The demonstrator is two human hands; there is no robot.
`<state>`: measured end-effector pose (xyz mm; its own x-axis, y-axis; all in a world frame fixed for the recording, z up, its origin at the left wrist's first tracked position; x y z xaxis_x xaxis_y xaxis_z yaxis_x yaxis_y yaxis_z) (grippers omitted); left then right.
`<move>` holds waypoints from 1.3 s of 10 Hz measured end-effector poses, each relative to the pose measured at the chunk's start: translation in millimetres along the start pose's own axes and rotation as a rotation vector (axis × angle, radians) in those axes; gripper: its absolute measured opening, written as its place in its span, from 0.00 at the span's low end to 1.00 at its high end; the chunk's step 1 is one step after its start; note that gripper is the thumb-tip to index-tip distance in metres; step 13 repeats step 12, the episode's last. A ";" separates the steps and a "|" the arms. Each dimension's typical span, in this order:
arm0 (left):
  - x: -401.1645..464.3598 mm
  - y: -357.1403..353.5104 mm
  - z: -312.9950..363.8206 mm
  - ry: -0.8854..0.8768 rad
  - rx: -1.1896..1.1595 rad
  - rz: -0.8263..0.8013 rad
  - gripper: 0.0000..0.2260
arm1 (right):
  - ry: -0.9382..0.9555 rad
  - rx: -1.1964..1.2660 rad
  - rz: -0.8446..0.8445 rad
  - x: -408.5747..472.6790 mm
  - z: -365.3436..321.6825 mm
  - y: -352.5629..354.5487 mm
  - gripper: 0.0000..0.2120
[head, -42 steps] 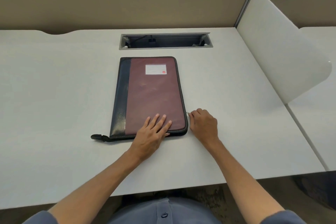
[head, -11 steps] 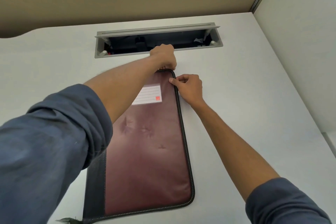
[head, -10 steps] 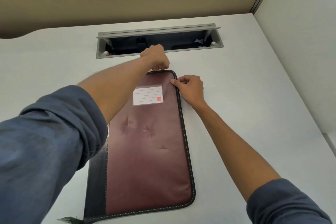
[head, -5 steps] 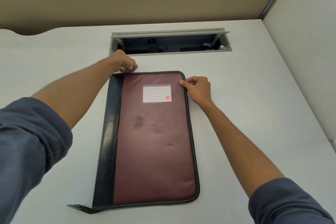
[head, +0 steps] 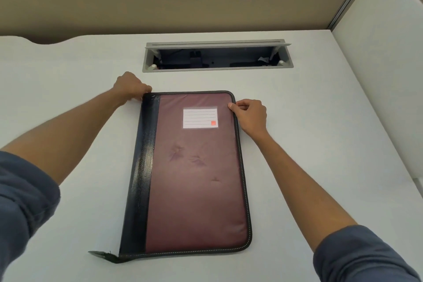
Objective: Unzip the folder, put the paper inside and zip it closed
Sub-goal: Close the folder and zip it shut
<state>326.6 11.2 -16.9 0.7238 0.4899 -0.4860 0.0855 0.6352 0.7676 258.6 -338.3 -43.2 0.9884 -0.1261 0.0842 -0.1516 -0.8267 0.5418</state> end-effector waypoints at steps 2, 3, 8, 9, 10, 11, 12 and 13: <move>-57.0 -26.9 -45.8 -0.311 0.014 0.086 0.27 | 0.230 -0.291 -0.119 -66.8 -12.0 -11.0 0.30; -92.4 -47.8 -79.6 -0.448 0.026 0.050 0.31 | 0.279 -0.450 -0.176 -103.5 -14.6 -23.7 0.39; -109.3 -80.9 -94.1 -0.371 0.042 0.145 0.34 | 0.291 -0.516 -0.265 -85.9 -5.7 -32.8 0.43; -102.3 -80.7 -88.5 -0.352 0.058 0.159 0.35 | 0.291 -0.514 -0.274 -77.4 -5.7 -32.6 0.44; -104.3 -81.0 -85.2 -0.358 0.096 0.166 0.35 | 0.275 -0.525 -0.287 -76.6 -6.6 -30.9 0.43; -107.0 -78.1 -82.4 -0.388 0.133 0.207 0.33 | 0.272 -0.515 -0.306 -77.1 -8.5 -30.5 0.43; -124.5 -72.1 -78.8 -0.478 0.217 0.288 0.32 | 0.287 -0.540 -0.264 -79.4 -17.1 -21.6 0.42; -124.5 -72.1 -78.8 -0.478 0.217 0.288 0.32 | 0.287 -0.540 -0.264 -79.4 -17.1 -21.6 0.42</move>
Point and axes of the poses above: each hand's wrist, its own x-axis towards the middle knuckle, its own y-axis out of the back of the hand, z = x × y, the point moved 5 cm from there along x, towards the middle knuckle, and after that the axes turned 14 degrees about y, right-handed, at the moved point
